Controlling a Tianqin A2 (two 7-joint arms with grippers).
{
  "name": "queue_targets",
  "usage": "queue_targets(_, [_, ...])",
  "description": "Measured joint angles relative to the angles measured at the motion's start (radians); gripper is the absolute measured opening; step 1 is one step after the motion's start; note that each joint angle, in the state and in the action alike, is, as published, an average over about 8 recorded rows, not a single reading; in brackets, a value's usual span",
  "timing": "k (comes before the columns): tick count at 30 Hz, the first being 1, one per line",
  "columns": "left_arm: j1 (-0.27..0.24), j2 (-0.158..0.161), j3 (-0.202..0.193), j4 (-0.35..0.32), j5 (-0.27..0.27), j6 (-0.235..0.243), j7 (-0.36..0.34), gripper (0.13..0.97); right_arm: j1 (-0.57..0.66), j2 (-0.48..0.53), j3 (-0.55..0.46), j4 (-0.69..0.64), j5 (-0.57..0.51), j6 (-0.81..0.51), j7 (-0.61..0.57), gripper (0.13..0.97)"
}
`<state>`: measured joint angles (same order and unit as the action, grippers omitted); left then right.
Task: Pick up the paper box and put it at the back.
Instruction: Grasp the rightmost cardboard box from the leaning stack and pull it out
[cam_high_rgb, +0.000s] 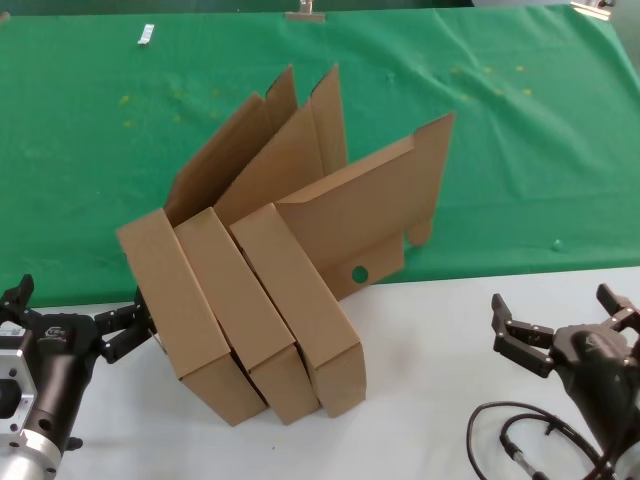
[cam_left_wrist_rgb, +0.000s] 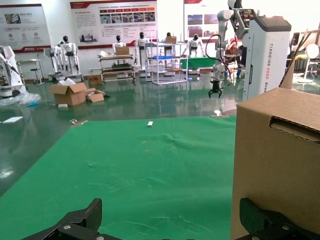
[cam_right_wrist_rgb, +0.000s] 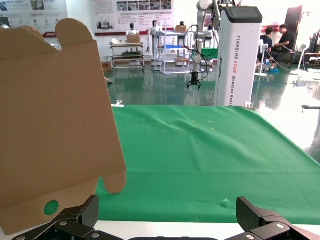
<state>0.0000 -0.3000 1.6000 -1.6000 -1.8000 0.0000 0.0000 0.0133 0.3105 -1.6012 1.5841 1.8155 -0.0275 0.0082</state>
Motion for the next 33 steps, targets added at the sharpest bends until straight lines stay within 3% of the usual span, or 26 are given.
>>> queue_targets(16, [0.0, 0.0, 0.0, 0.0, 0.0, 0.0, 0.0, 0.957, 0.0, 0.0, 0.0, 0.0, 0.0, 0.0, 0.0, 0.966])
queue_targets(28, [0.0, 0.0, 0.0, 0.0, 0.0, 0.0, 0.0, 0.892, 0.0, 0.0, 0.0, 0.0, 0.0, 0.0, 0.0, 0.966])
queue_targets(33, [0.0, 0.0, 0.0, 0.0, 0.0, 0.0, 0.0, 0.811, 0.0, 0.0, 0.0, 0.0, 0.0, 0.0, 0.0, 0.966])
